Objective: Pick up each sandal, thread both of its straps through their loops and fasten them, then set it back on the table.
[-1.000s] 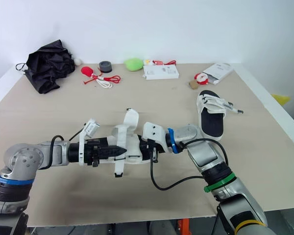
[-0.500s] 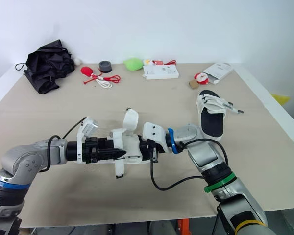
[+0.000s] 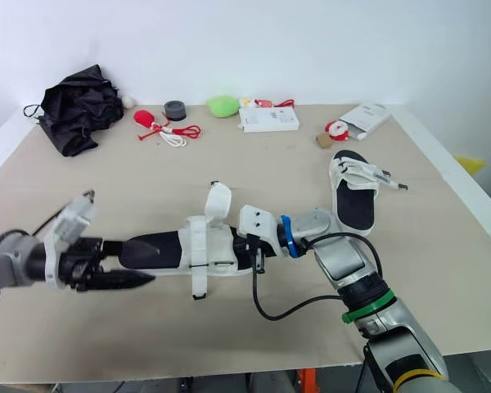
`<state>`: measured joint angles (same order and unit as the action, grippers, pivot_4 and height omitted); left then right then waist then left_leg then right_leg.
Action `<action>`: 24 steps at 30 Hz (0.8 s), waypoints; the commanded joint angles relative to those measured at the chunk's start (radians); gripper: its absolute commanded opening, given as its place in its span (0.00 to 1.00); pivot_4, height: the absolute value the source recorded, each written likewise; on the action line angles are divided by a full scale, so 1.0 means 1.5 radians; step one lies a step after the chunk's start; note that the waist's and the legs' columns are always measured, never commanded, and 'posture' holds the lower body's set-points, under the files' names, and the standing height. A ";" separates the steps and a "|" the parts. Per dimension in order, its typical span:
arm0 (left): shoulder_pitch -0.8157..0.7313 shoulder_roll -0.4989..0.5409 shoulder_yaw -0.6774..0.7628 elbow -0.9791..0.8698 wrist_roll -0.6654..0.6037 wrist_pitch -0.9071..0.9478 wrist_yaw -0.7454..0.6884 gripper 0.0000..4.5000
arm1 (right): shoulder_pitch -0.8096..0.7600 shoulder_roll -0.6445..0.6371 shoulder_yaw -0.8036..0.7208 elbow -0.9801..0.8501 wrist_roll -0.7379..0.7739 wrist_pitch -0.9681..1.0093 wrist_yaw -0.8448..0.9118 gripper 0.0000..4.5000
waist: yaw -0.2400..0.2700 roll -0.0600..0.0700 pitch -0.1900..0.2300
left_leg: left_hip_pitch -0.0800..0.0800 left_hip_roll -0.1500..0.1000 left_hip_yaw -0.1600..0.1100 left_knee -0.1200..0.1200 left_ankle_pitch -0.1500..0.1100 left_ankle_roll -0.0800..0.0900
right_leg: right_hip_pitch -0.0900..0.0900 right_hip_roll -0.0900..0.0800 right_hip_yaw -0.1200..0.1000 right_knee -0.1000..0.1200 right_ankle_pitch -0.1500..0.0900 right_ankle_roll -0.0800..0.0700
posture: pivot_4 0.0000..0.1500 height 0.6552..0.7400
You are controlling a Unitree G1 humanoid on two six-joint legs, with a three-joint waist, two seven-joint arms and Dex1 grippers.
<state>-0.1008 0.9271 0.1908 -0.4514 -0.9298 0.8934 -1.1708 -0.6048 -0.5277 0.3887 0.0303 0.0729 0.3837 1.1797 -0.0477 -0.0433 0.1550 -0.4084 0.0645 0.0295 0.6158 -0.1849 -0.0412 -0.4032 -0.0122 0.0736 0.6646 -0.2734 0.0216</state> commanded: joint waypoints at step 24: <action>-0.001 -0.187 -0.223 0.082 0.231 -0.179 0.073 0.61 | 0.039 -0.029 0.031 -0.002 -0.029 0.057 -0.008 0.00 | 0.002 0.000 0.000 | -0.001 -0.001 0.001 0.000 -0.001 0.001 | 0.000 -0.001 0.000 0.000 -0.001 0.001 | 1.00 1.00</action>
<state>-0.0923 0.6451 -0.1536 -0.3220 -0.5663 0.6155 -1.0561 -0.5903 -0.5400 0.3874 -0.0154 0.0729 0.4207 1.1715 -0.0452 -0.0433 0.1551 -0.4092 0.0633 0.0307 0.6155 -0.1857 -0.0400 -0.4034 -0.0137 0.0731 0.6643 -0.2743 0.0231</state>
